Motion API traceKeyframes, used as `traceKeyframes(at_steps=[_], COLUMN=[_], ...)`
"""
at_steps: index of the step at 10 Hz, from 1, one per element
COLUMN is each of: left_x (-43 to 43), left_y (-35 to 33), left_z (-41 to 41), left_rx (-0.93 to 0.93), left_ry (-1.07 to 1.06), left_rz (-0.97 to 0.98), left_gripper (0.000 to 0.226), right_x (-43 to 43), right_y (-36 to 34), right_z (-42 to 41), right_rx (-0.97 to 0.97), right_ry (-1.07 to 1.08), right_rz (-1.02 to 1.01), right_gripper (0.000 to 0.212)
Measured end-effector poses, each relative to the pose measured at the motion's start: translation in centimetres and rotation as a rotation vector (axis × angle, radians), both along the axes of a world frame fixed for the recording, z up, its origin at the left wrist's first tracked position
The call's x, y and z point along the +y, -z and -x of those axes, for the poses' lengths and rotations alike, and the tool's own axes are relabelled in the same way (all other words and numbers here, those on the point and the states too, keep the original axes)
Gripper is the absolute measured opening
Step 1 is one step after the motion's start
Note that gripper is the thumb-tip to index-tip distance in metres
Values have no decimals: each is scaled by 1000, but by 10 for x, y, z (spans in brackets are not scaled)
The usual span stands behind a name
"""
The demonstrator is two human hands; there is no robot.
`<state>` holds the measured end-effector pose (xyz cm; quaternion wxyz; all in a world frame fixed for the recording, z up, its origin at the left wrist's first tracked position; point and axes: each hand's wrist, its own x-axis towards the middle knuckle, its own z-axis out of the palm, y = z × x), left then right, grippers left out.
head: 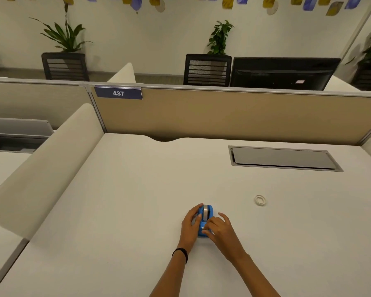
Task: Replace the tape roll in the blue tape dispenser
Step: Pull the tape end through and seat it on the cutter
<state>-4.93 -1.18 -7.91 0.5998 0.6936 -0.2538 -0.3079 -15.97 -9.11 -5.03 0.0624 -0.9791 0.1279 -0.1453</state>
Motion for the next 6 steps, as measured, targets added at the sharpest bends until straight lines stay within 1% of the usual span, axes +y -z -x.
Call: traceKeyframes(at_steps=[1,2,3,4,5,6], left_x=[1,3,5,4,1,-5], left_y=[-3,-6,-10,-17,-30,-50], left_z=[-2,-7,-11,-14,-19,-24], left_rx=[-20,-61,-136,-305,-443,-517], left_ry=[39,106,178,261,262,220], left_rz=[-20,-81,-137,-243,-344,-317], left_gripper=[36,37,39,42,43,44], right_x=[0,-6,-8,-18,-33,-47], right_y=[-9,-11,-14,-21,-30,-45], right_z=[3,3,7,12,15,9], right_rx=[38,27,34,-79,-109,-150], right_ry=[-12,8,70,186,279,306], right_rz=[-44,-265,-350,-333,-339,-344], right_gripper=[29,15,35,15,22,31])
